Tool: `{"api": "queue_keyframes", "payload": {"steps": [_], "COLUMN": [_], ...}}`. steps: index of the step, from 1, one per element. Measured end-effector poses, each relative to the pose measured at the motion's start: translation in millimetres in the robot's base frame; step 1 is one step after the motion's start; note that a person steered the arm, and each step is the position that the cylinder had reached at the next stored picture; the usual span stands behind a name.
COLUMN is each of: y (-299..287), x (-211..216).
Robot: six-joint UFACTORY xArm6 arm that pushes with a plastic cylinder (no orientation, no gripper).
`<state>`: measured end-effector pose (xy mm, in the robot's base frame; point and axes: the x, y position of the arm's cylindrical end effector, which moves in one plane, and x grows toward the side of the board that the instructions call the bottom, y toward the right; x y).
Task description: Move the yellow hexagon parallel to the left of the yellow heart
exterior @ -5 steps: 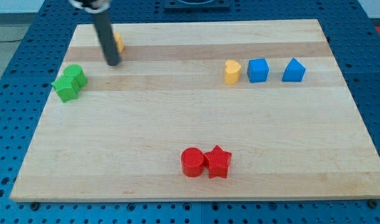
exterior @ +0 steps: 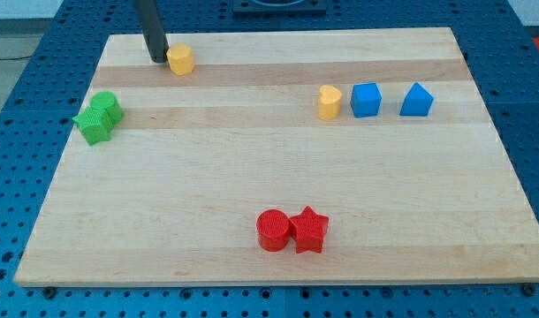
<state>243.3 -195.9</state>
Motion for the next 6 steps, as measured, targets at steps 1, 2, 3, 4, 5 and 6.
{"api": "queue_keyframes", "payload": {"steps": [1,2,3,4,5,6], "y": [30.3,49.1,77.0,113.2,125.0,135.2], "x": [-1.2,21.2,54.7,73.8,78.4,91.3]}}
